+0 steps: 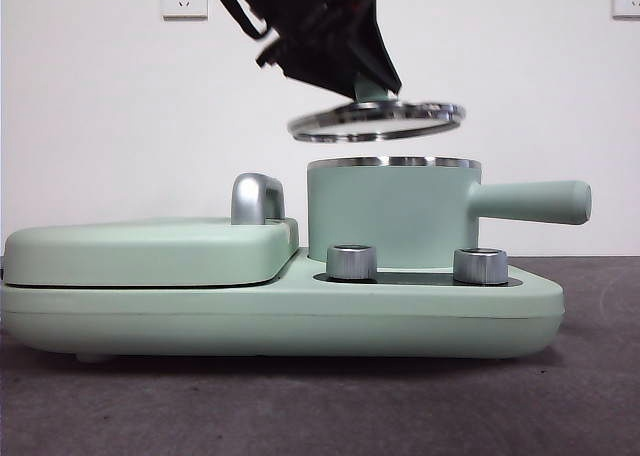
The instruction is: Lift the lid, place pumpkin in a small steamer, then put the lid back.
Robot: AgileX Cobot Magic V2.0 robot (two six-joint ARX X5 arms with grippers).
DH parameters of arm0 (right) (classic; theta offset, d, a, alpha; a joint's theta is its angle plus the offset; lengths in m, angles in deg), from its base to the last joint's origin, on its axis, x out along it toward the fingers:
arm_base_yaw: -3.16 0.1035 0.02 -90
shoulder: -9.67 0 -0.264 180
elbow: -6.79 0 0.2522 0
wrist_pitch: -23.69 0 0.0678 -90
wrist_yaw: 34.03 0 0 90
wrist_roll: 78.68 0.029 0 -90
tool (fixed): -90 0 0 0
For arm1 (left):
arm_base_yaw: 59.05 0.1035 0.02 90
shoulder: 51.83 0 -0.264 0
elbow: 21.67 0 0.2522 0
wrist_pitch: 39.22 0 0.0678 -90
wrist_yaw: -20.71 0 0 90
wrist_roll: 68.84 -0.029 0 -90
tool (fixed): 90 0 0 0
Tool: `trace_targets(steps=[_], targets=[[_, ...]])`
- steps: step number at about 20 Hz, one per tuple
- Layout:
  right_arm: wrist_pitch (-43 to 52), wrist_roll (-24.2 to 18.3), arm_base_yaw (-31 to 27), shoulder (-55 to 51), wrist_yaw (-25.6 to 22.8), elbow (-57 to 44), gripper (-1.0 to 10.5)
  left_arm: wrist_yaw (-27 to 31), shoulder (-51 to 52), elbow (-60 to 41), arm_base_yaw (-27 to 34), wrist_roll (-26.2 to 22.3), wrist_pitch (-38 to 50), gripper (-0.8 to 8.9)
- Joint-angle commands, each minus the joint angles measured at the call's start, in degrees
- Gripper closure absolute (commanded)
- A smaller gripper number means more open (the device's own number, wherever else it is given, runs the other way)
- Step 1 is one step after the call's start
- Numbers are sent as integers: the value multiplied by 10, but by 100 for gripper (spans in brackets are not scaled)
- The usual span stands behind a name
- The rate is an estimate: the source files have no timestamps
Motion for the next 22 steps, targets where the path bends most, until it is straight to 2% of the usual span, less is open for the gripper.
trace_targets(steps=[1,7,22], targets=[[4,11,4,0,3,1,410,-5,-11,12,-6,-4,30,798],[5,15,4,0,14,1,410,-5,-32,12,-6,-7,66,799],[4,26,4,0,16,1,410,-8,-69,12,-12,-38,71,799]])
